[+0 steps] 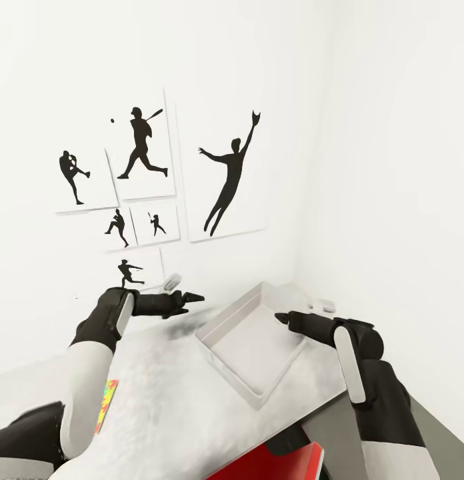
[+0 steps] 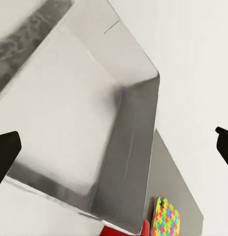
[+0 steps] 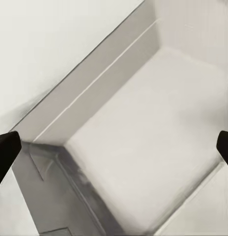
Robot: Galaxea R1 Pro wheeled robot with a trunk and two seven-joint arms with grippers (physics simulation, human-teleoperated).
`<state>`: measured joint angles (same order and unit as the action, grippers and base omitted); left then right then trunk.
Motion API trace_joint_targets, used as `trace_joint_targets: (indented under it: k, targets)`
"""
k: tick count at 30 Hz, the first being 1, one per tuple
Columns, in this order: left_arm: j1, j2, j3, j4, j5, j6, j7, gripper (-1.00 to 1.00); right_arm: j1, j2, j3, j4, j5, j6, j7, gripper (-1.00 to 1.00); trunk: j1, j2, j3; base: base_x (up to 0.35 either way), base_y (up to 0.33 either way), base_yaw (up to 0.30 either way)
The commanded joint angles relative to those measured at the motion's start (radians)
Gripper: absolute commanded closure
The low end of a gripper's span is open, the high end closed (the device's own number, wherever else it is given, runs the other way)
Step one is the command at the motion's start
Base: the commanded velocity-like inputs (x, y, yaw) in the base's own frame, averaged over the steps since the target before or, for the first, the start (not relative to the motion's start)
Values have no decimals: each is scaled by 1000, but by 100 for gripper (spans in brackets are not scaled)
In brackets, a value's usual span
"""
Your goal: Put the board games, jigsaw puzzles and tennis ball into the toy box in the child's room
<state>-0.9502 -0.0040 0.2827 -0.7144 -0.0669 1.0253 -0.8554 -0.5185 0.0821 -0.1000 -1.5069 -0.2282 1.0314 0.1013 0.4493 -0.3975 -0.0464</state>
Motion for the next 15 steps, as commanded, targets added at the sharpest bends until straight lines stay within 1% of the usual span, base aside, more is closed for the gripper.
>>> trace_joint_targets:
  k: [1,3,4,8,9,13,15]
  targets:
    - [-8,-15,3,9,-8,5,22,-100,-13,2,-2,12,7,5,-2,-100,1,-3,-2,0,0,0]
    - [-18,-44,3,22,-8,3,81,-100,-38,3,-2,41,8,6,-29,-100,1,-3,-2,0,0,0]
    - [-24,-69,3,30,-8,2,142,-100,-62,4,-1,75,7,6,-60,-100,1,-3,-2,0,0,0]
    - [-31,-111,5,39,-6,1,260,-100,-108,13,1,148,7,6,-126,-100,1,-3,-2,0,0,0]
    - [-33,-131,5,42,-5,0,314,-100,-127,19,2,184,7,6,-160,-100,1,-3,-2,0,0,0]
    - [-35,-168,7,48,-4,-19,410,-100,-159,28,3,249,7,5,-233,-100,1,-3,-2,0,0,0]
    - [-35,-171,8,54,-3,-46,453,-100,-173,31,3,278,7,4,-270,-100,1,-3,-2,0,0,0]
